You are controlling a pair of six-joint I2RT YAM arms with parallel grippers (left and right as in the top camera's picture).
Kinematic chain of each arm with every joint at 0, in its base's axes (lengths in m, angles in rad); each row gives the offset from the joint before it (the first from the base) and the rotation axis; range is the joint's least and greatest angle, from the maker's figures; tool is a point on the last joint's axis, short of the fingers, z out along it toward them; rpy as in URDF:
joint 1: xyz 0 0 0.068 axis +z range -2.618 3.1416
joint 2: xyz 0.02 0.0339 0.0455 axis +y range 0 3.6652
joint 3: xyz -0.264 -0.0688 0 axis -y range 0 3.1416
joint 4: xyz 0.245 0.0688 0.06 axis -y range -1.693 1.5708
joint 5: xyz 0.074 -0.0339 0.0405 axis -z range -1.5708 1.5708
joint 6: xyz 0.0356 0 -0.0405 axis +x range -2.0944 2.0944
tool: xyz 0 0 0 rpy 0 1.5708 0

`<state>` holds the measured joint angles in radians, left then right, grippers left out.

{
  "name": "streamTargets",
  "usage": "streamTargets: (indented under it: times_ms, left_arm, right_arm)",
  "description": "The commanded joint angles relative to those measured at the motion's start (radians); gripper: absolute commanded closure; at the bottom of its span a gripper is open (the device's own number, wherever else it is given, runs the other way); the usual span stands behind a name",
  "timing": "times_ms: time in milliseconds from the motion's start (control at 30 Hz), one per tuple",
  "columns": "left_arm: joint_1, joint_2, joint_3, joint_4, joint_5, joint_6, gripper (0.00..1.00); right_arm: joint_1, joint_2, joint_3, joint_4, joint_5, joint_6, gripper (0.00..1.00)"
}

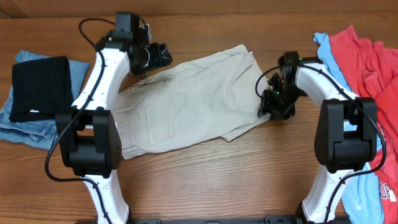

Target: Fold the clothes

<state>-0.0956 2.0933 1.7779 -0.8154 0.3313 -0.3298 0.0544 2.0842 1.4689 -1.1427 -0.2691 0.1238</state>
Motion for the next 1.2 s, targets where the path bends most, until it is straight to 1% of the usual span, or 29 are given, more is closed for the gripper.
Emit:
streamTargets:
  times_ms: [0,67,167,267,367,467,533,600,633,800,867,900,1000,1100,1167]
  left_arm:
    - [-0.038,-0.006,0.078,-0.175,0.035,0.065,0.16]
    - [-0.050,-0.003,0.072,-0.309,-0.039,0.060,0.16]
    - [-0.061,-0.001,0.014,-0.401,-0.098,0.056,0.17]
    - [-0.063,-0.001,-0.074,-0.400,-0.098,0.055,0.17]
    - [-0.062,-0.001,-0.193,-0.361,-0.096,0.026,0.17]
    - [-0.062,-0.001,-0.294,-0.330,-0.113,0.021,0.17]
    - [-0.060,-0.001,-0.341,-0.298,-0.152,0.011,0.16]
    - [-0.059,-0.001,-0.370,-0.239,-0.209,0.010,0.15]
    - [-0.051,-0.001,-0.380,-0.199,-0.245,0.008,0.13]
    - [0.005,-0.001,-0.383,-0.084,-0.308,0.008,0.12]
    - [0.039,-0.001,-0.381,-0.014,-0.311,0.008,0.12]
    - [0.051,-0.001,-0.378,0.018,-0.308,0.012,0.12]
    - [0.069,-0.001,-0.365,0.095,-0.303,0.026,0.09]
    - [0.076,-0.001,-0.329,0.114,-0.275,0.047,0.07]
    - [0.077,-0.001,-0.297,0.090,-0.234,0.050,0.06]
  right_arm:
    - [-0.023,-0.076,0.142,0.036,0.037,0.000,0.46]
    - [-0.029,-0.078,0.193,0.082,0.059,-0.009,0.44]
    - [-0.033,-0.074,0.199,0.163,0.063,-0.048,0.43]
    - [-0.032,-0.051,0.197,0.210,0.089,-0.054,0.42]
    - [-0.033,0.000,0.187,0.262,0.138,-0.053,0.42]
    - [-0.037,0.065,0.186,0.290,0.137,-0.053,0.42]
    - [-0.037,0.104,0.186,0.273,0.137,-0.053,0.43]
    - [-0.037,0.128,0.186,0.219,0.134,-0.053,0.43]
    - [-0.033,0.136,0.186,0.170,0.134,-0.053,0.43]
    - [-0.032,0.138,0.186,0.008,0.134,-0.052,0.43]
    - [-0.030,0.138,0.184,-0.050,0.134,-0.052,0.43]
    - [-0.029,0.138,0.184,-0.077,0.132,-0.052,0.48]
    - [-0.017,0.138,0.177,-0.135,0.114,-0.052,0.49]
    - [0.006,0.138,0.175,-0.173,0.097,-0.049,0.49]
    - [0.018,0.137,0.175,-0.164,0.097,-0.049,0.48]
